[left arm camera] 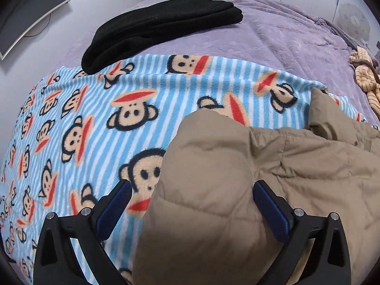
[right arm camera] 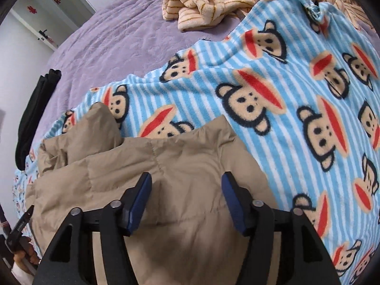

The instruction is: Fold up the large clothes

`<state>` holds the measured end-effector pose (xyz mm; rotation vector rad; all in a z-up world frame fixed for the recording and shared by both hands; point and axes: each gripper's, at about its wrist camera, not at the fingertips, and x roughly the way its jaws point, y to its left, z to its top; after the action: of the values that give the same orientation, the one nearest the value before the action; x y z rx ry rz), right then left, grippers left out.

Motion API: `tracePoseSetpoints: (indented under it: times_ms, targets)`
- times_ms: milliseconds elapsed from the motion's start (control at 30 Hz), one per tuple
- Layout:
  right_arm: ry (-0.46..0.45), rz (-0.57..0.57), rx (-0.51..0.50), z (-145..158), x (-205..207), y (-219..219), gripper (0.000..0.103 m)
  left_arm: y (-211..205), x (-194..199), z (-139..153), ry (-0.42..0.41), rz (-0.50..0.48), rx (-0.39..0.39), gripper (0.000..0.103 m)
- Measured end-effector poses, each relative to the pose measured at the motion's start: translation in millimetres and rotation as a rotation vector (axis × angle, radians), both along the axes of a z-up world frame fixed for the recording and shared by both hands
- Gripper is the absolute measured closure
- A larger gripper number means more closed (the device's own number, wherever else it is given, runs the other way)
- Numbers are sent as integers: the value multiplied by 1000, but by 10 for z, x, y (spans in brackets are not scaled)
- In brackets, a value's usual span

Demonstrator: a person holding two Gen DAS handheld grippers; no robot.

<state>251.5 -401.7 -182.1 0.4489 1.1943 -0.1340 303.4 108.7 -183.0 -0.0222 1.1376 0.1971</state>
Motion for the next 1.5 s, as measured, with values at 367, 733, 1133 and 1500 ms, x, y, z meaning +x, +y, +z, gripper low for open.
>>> tracePoseSetpoints:
  times_ms: [367,733,1133,1500]
  targets:
    - [31,-69,139,143,-1039,168,32,-131,-834,181,79,17,-33,0]
    - [64,-115,196,206,-1669,289,31,-402,-1326,289,117,-47,-46,0]
    - [66,-145,252,237,-2023,402,18,-428,-1580,469,101,-46,-98,0]
    - [82,-142,306,-20,-2082,514,18,-432,-1652,293,124,-52,-96,0]
